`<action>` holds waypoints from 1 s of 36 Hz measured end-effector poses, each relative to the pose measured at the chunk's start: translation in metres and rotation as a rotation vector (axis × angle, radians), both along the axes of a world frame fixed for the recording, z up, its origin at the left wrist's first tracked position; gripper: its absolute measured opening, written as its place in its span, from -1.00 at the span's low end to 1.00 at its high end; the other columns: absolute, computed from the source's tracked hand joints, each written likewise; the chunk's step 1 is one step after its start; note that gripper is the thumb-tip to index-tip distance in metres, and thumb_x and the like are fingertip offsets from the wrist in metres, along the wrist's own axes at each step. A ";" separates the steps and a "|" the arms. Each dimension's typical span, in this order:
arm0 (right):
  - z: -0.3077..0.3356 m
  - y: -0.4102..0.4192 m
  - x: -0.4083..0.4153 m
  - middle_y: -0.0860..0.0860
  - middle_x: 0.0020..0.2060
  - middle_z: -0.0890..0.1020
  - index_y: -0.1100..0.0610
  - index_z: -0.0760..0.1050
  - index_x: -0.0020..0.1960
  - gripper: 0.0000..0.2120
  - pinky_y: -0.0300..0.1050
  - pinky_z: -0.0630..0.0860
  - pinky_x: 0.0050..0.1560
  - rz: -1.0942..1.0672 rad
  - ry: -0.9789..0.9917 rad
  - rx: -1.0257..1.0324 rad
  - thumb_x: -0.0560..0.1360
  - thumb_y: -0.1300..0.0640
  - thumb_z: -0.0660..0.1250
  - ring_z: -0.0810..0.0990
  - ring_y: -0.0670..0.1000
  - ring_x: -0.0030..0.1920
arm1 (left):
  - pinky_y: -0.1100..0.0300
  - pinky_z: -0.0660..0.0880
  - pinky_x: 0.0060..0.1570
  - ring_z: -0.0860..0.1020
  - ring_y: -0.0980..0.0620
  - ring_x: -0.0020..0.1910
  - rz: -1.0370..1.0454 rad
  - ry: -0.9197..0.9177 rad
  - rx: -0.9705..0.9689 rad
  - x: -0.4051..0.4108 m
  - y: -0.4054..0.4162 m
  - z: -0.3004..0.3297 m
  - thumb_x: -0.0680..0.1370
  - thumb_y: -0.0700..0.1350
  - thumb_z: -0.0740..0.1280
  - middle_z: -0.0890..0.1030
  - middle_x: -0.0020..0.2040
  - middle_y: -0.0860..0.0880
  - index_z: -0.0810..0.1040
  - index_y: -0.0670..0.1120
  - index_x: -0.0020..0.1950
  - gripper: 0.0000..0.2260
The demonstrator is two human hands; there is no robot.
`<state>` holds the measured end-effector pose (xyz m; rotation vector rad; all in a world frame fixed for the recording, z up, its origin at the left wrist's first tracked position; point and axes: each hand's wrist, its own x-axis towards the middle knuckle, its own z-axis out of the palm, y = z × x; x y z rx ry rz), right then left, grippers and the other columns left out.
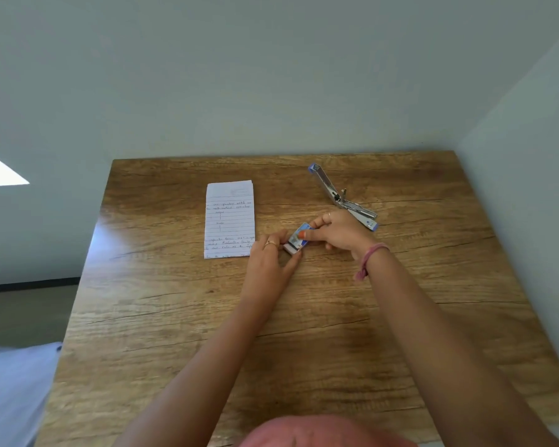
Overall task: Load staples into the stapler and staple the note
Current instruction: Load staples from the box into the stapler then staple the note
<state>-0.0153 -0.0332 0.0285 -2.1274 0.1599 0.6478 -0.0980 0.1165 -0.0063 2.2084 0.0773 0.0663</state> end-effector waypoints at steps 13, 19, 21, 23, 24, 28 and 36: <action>-0.001 -0.004 0.008 -0.18 -0.50 0.60 0.14 0.65 -0.06 -0.77 -0.38 0.35 -0.56 -0.073 0.024 0.019 0.38 0.04 0.55 0.40 -0.21 -0.60 | 0.26 0.36 0.18 0.40 0.11 0.11 0.016 -0.053 0.030 -0.014 0.014 -0.004 0.52 -0.10 0.40 0.41 0.08 0.14 0.47 -0.08 0.29 -0.65; 0.004 0.001 0.009 -0.12 -0.36 0.58 0.10 0.57 -0.01 -0.76 -0.31 0.37 -0.48 0.000 -0.021 -0.057 0.42 0.02 0.52 0.46 -0.19 -0.54 | 0.18 0.40 0.23 0.42 0.07 0.13 0.027 -0.037 0.014 -0.013 0.014 -0.007 0.51 -0.06 0.41 0.45 0.13 0.07 0.41 -0.11 0.37 -0.54; 0.007 0.003 0.005 -0.12 -0.31 0.54 0.06 0.53 0.03 -0.74 -0.33 0.38 -0.48 0.004 -0.086 -0.102 0.43 0.01 0.50 0.49 -0.18 -0.46 | 0.18 0.42 0.23 0.42 0.09 0.13 0.034 -0.030 0.002 -0.012 0.015 -0.008 0.50 -0.04 0.42 0.45 0.14 0.07 0.40 -0.11 0.38 -0.51; 0.009 0.005 -0.001 -0.12 -0.33 0.50 0.02 0.50 0.03 -0.77 -0.28 0.39 -0.43 0.021 -0.215 -0.136 0.45 0.02 0.48 0.48 -0.16 -0.38 | 0.20 0.42 0.21 0.41 0.12 0.11 0.038 -0.031 0.002 -0.012 0.015 -0.009 0.50 -0.03 0.42 0.43 0.12 0.10 0.39 -0.10 0.39 -0.50; 0.010 0.006 -0.005 -0.11 -0.37 0.49 0.00 0.50 0.00 -0.81 -0.22 0.40 -0.39 0.056 -0.290 -0.159 0.46 0.02 0.47 0.47 -0.14 -0.38 | 0.22 0.42 0.20 0.40 0.13 0.09 0.040 -0.034 0.003 -0.013 0.015 -0.010 0.50 -0.02 0.42 0.42 0.10 0.11 0.39 -0.09 0.39 -0.50; 0.012 0.017 -0.021 -0.09 -0.50 0.47 -0.08 0.57 -0.13 -0.96 -0.17 0.37 -0.40 0.257 -0.368 -0.249 0.50 0.00 0.40 0.40 -0.11 -0.47 | 0.24 0.42 0.18 0.39 0.16 0.08 0.043 -0.050 0.002 -0.013 0.014 -0.010 0.50 -0.02 0.42 0.41 0.09 0.11 0.38 -0.09 0.40 -0.49; 0.012 0.038 -0.028 -0.13 -0.46 0.46 -0.02 0.66 -0.04 -0.84 -0.17 0.39 -0.35 0.393 -0.423 -0.508 0.51 -0.06 0.35 0.49 -0.06 -0.33 | 0.18 0.43 0.19 0.40 0.13 0.09 0.055 -0.041 -0.017 -0.014 0.015 -0.010 0.50 0.01 0.41 0.41 0.08 0.10 0.37 -0.09 0.41 -0.48</action>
